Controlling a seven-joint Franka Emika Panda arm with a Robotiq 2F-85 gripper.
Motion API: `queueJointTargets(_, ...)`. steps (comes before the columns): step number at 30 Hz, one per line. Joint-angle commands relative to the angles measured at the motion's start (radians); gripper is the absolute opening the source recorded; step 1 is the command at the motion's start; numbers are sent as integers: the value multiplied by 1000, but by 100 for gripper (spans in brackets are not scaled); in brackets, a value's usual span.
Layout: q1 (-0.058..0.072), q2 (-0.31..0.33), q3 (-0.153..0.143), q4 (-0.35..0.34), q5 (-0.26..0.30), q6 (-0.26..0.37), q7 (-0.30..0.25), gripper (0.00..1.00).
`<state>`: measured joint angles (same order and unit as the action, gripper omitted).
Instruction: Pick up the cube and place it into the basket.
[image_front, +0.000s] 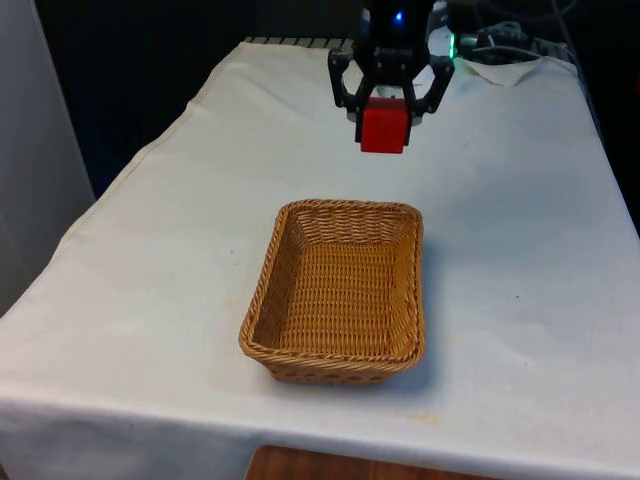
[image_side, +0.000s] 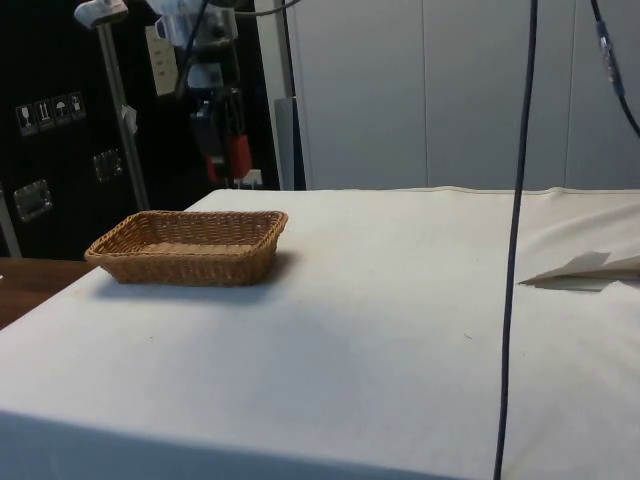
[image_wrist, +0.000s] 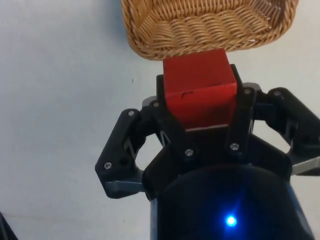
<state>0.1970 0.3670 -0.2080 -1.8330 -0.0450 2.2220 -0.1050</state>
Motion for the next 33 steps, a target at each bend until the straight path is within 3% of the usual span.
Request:
queueJointTargets(1, 1, 9, 2, 7, 3, 2, 8, 1)
queueJointTargets(4, 1, 5, 3, 2, 0, 2, 7, 1)
queueJointTargets(12, -11, 74, 4, 57, 35, 16, 12, 1)
queueJointTargets(13, -5, 70, 0, 52, 25, 15, 17, 1)
queueJointTargets(14, -12, 83, 4, 64, 40, 16, 12, 1)
queueJointTargets(21, -20, 147, 2, 125, 75, 16, 9, 1)
queueJointTargets(23, -14, 143, -3, 121, 65, 16, 14, 1)
queueJointTargets(24, -21, 162, 1, 141, 81, 15, 10, 1)
queueJointTargets(32, -25, 230, -7, 208, 117, 17, 9, 1)
queueJointTargets(33, -18, 225, -12, 203, 107, 16, 14, 1)
